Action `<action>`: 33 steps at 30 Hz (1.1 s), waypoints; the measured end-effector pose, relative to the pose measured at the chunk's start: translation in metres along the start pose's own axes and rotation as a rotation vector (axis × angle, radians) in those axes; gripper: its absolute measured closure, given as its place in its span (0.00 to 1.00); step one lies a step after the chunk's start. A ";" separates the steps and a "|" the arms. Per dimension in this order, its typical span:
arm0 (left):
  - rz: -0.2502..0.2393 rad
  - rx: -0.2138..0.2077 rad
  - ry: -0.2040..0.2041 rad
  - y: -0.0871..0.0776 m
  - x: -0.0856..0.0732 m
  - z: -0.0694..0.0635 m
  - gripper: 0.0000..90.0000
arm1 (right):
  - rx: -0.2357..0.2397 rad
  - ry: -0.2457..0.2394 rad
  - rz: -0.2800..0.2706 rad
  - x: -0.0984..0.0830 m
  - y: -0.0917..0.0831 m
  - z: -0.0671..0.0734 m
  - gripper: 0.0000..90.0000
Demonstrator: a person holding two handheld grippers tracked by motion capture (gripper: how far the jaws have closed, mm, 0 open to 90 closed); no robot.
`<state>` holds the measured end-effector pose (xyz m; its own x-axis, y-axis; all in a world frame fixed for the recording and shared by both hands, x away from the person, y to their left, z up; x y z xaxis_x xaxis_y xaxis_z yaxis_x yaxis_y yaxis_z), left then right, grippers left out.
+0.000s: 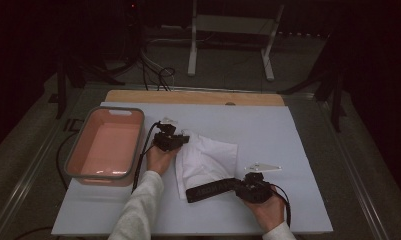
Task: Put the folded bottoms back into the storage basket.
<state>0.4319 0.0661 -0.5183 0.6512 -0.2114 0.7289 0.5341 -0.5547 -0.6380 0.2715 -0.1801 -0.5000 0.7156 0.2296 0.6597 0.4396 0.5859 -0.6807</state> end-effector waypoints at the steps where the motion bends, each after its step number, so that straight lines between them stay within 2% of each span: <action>1: -0.001 -0.006 -0.005 -0.001 0.001 0.000 0.91 | 0.000 0.000 -0.001 0.000 0.000 0.000 0.88; 9: -0.021 -0.018 -0.011 -0.008 0.009 -0.004 0.91 | 0.016 0.000 -0.009 0.005 -0.001 0.003 0.88; 14: -0.033 -0.019 0.001 -0.015 0.017 -0.007 0.91 | 0.018 -0.007 -0.014 0.008 -0.002 0.006 0.88; 22: -0.053 -0.020 -0.004 -0.027 0.027 -0.007 0.91 | 0.025 -0.020 -0.023 0.014 -0.002 0.010 0.88; 25: -0.054 -0.020 0.009 -0.032 0.030 -0.006 0.91 | 0.031 -0.024 -0.027 0.017 -0.002 0.013 0.88; 33: -0.074 -0.015 -0.006 -0.046 0.041 -0.004 0.91 | 0.045 -0.038 -0.043 0.028 -0.002 0.020 0.88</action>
<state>0.4317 0.0794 -0.4582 0.6133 -0.1644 0.7725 0.5727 -0.5810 -0.5783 0.2802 -0.1593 -0.4741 0.6751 0.2322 0.7002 0.4441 0.6301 -0.6370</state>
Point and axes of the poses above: each handheld gripper's, and its own axes: y roughly forward along the jaws, x roughly out of its top, z roughly to its left, the point moved 4 cm from there along y, roughly forward along the jaws, and after that the axes turned 5 degrees about x, right-handed, at the moved point
